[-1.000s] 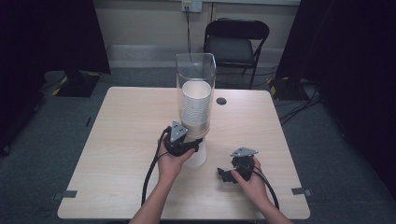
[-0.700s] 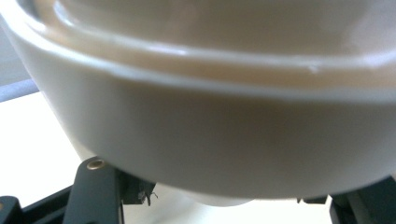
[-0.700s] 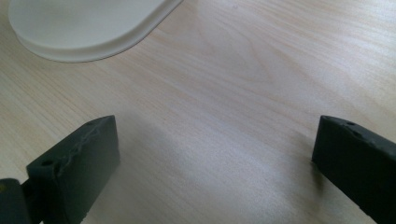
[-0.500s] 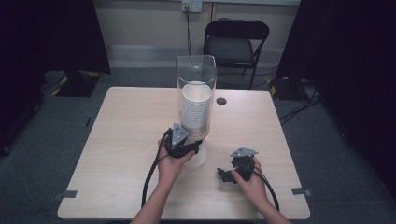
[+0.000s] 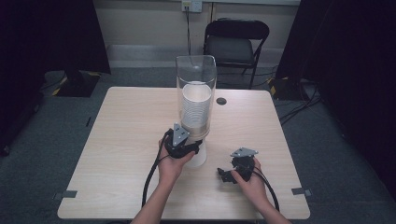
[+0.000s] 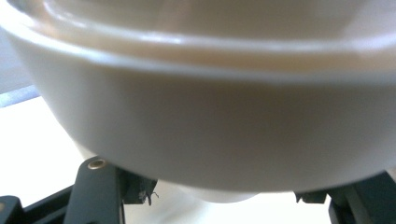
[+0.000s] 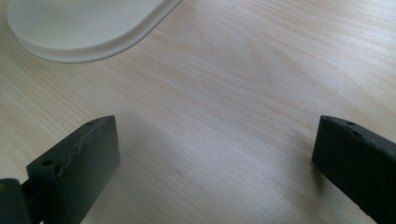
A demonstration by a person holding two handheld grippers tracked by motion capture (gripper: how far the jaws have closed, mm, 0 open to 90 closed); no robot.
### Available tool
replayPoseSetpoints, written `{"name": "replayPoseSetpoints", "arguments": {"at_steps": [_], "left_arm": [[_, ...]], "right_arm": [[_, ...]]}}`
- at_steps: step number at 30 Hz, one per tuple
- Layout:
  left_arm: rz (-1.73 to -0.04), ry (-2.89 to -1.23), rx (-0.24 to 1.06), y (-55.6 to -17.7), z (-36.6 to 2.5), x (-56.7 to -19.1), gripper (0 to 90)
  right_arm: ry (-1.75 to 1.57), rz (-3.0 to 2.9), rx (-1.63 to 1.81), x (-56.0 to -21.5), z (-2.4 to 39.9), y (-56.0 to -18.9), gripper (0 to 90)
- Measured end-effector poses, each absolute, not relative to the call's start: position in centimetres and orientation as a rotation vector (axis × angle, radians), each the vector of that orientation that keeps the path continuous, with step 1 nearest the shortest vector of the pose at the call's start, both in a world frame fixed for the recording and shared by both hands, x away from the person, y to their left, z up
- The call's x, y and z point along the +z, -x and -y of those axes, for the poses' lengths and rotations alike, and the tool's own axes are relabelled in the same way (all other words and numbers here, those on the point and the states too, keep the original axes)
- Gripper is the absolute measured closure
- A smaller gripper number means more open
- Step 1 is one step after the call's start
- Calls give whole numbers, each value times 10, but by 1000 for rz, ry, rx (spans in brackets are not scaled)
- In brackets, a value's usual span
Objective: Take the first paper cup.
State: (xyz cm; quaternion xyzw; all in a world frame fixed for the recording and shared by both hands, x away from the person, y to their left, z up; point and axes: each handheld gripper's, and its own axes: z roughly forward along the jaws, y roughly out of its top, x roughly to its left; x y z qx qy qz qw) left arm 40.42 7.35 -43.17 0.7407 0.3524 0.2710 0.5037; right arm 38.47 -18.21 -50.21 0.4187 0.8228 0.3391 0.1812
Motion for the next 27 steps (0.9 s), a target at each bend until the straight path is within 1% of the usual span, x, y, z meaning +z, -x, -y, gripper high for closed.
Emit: {"name": "replayPoseSetpoints", "arguments": {"at_steps": [13,15,17,18,19,20,23,25,27], "left_arm": [[-857,-1762,670,-403,-71,-435,365],[-882,-1795,659,-402,-71,-438,373],[-947,-1941,616,-401,-70,-461,373],[-968,-2076,590,-399,-68,-476,372],[-978,-2086,567,-394,-67,-491,371],[-989,-2003,525,-390,-68,-498,370],[-936,-2053,542,-387,-67,-495,365],[-932,-2067,518,-385,-70,-494,363],[-943,-2044,490,-385,-79,-496,361]], "right_arm": [[-1185,-2322,958,-502,182,-384,3],[-1185,-2322,958,-502,182,-384,3],[-1185,-2322,957,-502,182,-385,3],[-1188,-2321,957,-502,182,-384,3],[-1188,-2320,958,-502,182,-384,3],[-1187,-2321,957,-502,182,-384,3],[-1186,-2326,956,-502,182,-385,0],[-1178,-2332,957,-502,182,-386,0],[-1181,-2330,951,-502,182,-386,0]]}}
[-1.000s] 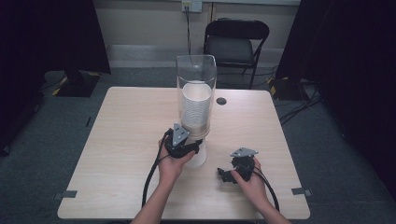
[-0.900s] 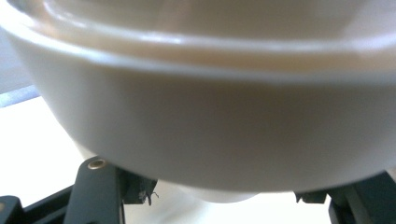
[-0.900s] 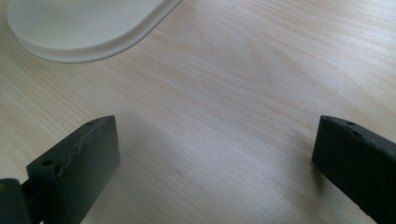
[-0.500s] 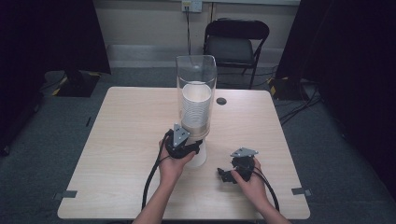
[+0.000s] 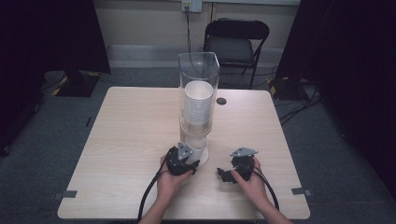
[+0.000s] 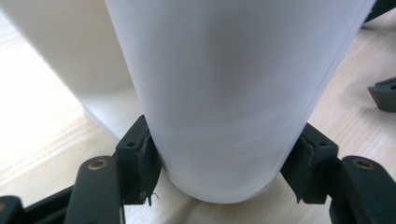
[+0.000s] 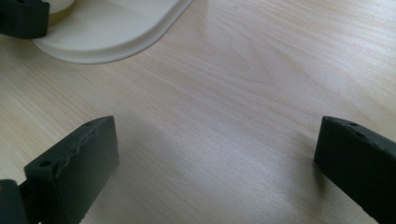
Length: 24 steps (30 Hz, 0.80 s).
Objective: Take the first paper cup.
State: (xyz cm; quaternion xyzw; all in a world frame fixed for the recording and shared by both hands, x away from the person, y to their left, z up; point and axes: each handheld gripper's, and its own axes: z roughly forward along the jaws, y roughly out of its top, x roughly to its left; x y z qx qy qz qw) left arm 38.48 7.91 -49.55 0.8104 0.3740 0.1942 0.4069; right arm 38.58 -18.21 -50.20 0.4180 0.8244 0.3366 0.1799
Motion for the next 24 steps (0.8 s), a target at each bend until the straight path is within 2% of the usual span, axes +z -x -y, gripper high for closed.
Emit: {"name": "replayPoseSetpoints", "arguments": {"at_steps": [15,24], "left_arm": [[-975,-2108,478,-380,-125,-500,353],[-1086,-2069,515,-383,-160,-500,347]], "right_arm": [[-1172,-2329,954,-502,182,-386,0],[-1172,-2329,954,-502,182,-386,0]]}}
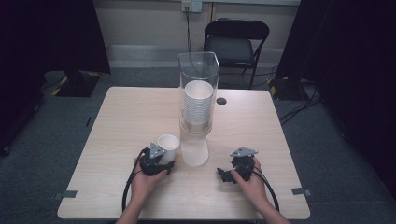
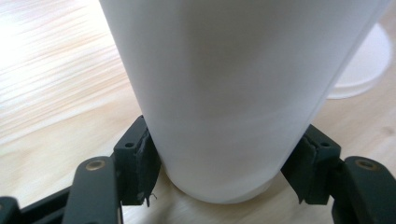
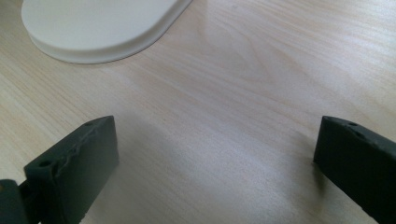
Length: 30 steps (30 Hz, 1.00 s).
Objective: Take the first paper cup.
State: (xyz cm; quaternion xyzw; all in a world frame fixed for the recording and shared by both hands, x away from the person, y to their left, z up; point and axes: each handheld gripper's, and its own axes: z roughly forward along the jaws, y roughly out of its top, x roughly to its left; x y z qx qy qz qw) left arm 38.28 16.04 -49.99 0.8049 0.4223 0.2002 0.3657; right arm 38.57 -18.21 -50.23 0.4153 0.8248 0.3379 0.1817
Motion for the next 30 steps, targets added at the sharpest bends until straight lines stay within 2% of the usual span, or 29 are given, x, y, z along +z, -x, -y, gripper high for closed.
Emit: {"name": "replayPoseSetpoints", "arguments": {"at_steps": [8,9,11,18,23,30], "left_arm": [[-1129,-2047,533,-381,-167,-500,309],[-1130,-2041,517,-380,-167,-501,365],[-1091,-2061,531,-379,-167,-500,380],[-1102,-2052,507,-378,-169,-500,378],[-1112,-2065,510,-378,-164,-500,279],[-1122,-2043,563,-383,-165,-491,237]], "right_arm": [[-1173,-2328,952,-502,182,-386,0],[-1173,-2329,954,-502,182,-386,0],[-1173,-2328,952,-502,182,-386,0],[-1174,-2328,952,-502,182,-386,0],[-1175,-2328,953,-502,182,-386,0],[-1173,-2328,952,-502,182,-386,0]]}}
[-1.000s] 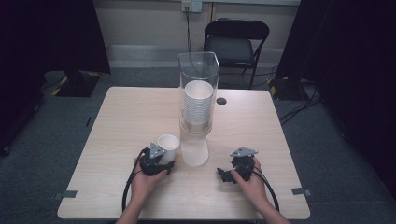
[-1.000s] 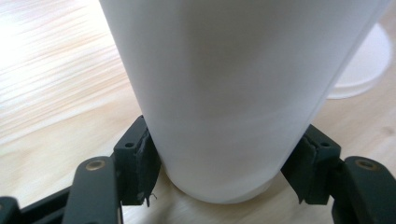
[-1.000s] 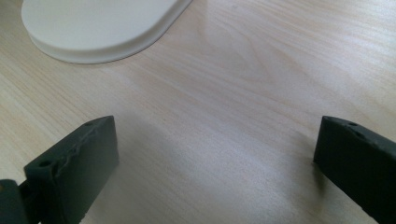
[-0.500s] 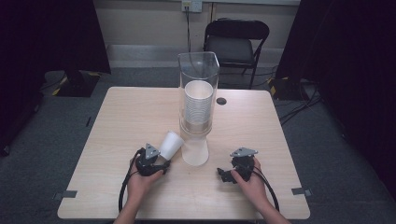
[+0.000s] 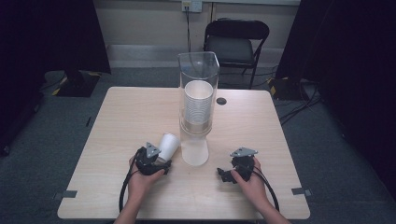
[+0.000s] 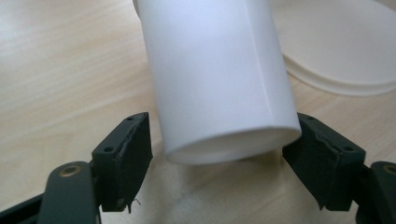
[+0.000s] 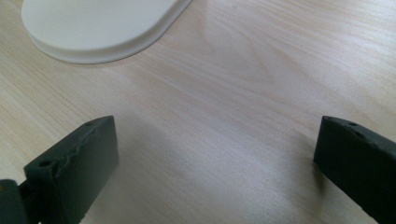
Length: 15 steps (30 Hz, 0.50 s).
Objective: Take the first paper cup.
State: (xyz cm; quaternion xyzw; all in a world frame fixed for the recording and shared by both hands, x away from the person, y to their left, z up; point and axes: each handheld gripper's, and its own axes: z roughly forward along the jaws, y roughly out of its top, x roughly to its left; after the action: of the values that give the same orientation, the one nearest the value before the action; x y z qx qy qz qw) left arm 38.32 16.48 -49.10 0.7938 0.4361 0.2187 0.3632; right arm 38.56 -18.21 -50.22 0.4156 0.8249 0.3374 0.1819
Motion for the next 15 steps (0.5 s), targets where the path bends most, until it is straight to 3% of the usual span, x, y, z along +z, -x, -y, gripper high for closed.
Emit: {"name": "replayPoseSetpoints", "arguments": {"at_steps": [4,7,12,14,15], "left_arm": [[-1165,-1998,554,-391,-165,-479,235],[-1154,-2037,570,-396,-163,-476,344],[-1133,-2043,551,-391,-160,-474,347],[-1085,-2051,551,-384,-159,-469,347],[-1059,-2035,536,-380,-158,-466,347]], "right_arm": [[-1173,-2328,952,-502,182,-386,0],[-1176,-2328,952,-502,182,-386,0],[-1207,-2310,944,-502,182,-383,0],[-1212,-2328,938,-497,180,-381,172],[-1211,-2332,967,-493,179,-379,208]]}}
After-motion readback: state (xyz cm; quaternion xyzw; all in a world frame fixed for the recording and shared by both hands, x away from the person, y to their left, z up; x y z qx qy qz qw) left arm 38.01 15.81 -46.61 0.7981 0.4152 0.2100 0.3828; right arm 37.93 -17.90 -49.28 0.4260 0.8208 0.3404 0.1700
